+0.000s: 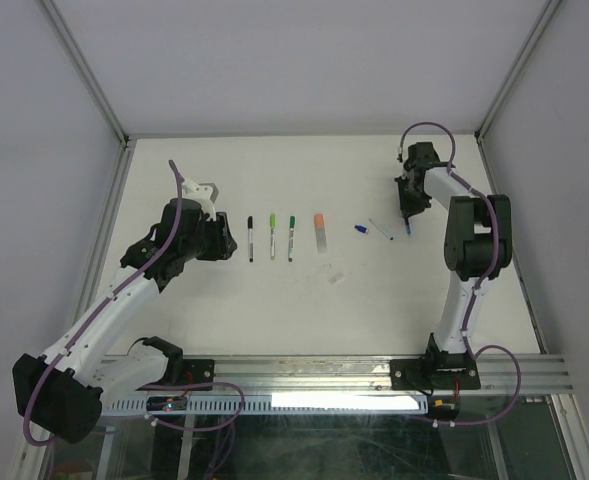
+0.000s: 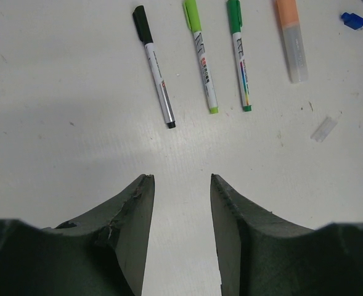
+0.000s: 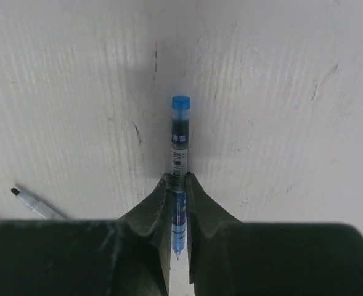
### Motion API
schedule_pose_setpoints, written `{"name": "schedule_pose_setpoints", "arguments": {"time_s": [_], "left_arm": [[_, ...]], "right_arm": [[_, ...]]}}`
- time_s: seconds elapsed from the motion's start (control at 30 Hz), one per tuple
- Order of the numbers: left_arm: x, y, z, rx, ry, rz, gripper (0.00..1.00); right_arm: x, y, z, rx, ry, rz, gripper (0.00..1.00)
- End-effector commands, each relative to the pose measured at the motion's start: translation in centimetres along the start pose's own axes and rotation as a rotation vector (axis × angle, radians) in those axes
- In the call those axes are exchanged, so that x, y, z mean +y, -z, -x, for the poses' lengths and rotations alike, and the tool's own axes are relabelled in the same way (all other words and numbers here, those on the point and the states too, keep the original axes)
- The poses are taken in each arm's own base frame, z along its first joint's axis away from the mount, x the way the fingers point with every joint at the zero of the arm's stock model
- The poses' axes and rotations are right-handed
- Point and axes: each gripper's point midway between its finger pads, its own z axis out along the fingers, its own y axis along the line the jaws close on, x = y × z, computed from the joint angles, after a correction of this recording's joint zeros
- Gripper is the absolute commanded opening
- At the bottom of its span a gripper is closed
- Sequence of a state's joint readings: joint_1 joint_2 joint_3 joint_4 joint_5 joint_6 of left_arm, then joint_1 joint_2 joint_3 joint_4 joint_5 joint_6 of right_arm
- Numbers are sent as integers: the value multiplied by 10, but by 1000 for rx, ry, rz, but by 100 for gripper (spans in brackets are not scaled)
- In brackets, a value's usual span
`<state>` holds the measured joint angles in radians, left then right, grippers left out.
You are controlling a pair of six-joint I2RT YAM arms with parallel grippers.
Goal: Insert the pens into the pen caps
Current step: Pick up the pen from the center of the board, then place the pen at the center of the board.
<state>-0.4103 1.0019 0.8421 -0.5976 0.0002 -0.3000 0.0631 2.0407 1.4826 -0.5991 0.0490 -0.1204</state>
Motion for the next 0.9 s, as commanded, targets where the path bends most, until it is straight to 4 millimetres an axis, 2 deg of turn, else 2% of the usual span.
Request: {"name": "schedule_pose_setpoints", "arguments": {"time_s": [0.0,0.27,0.37,0.43,0.57,0.67,0.8,0.87], "left_arm": [[-1,-1,15,-55,4,-12,42],[-2,-1,15,-56,5,-14,42],[-2,-2,14,-53,5,-16,42],[-2,-2,15,-52,4,-14,42],[-1,0,17,-64,5,-8,41],[2,6,23,-97,7,9,40],[10,19,33,-170,23,58,41],[14,26,38,-202,34,79,43]], "right_arm": [[12,38,21,-118,-59,40,9],[74,80,-1,-186,43,94,9],[110,94,-15,-209,109,148,9],[141,101,-26,-218,177,211,9],[212,117,-58,-238,390,370,10],[254,128,-81,-253,580,467,11],[293,139,-116,-262,836,555,10],[304,141,-131,-256,930,590,10]]}}
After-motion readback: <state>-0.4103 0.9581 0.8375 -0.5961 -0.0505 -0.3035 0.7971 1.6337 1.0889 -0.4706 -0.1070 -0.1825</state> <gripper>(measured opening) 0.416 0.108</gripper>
